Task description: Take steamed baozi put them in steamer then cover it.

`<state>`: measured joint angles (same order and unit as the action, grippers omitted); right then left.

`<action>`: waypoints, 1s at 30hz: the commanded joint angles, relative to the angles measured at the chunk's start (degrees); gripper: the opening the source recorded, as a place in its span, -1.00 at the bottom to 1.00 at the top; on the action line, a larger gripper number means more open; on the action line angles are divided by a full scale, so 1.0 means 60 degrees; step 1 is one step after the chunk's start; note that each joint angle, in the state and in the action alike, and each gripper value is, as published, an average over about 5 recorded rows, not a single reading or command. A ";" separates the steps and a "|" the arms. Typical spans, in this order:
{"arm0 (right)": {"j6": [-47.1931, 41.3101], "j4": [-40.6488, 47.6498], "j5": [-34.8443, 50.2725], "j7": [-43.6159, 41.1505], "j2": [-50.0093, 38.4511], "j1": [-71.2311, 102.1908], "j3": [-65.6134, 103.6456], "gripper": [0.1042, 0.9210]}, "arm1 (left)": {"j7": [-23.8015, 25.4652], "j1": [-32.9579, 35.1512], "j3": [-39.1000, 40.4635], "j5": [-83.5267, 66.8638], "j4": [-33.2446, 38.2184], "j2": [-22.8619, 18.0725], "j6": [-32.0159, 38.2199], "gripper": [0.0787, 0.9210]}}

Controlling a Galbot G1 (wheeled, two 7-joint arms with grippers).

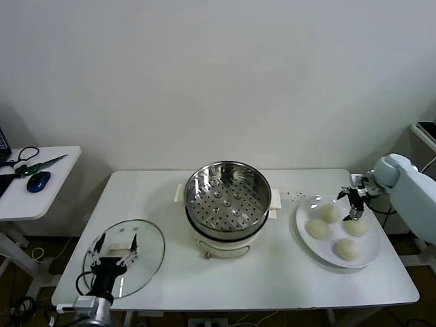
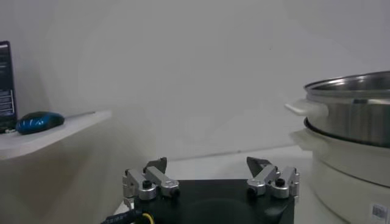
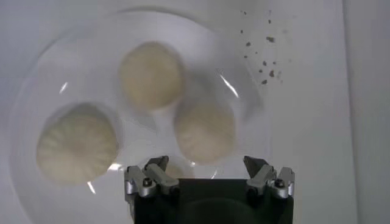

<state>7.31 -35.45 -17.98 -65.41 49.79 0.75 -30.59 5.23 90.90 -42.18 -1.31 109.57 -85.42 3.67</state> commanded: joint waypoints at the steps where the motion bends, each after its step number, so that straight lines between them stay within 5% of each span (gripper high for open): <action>1: 0.0085 0.0881 -0.0583 -0.0026 0.0763 -0.0362 -0.0206 0.76 | -0.0003 0.0000 -0.0008 0.0005 -0.0051 0.0016 0.0007 0.77; 19: 0.0404 0.1897 -0.1890 -0.0001 0.1553 -0.0099 0.0807 0.76 | -0.0007 -0.0002 -0.0005 0.0050 -0.0248 0.0010 0.0060 0.77; 30: 0.0514 0.2155 -0.2017 -0.0112 0.1660 -0.0196 0.0898 0.53 | -0.0016 0.0054 -0.0011 0.0105 -0.0192 -0.0004 0.0068 0.77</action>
<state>10.19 -23.83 -28.74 -66.25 59.07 -0.15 -25.69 5.12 91.20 -42.23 -0.75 108.30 -85.43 4.10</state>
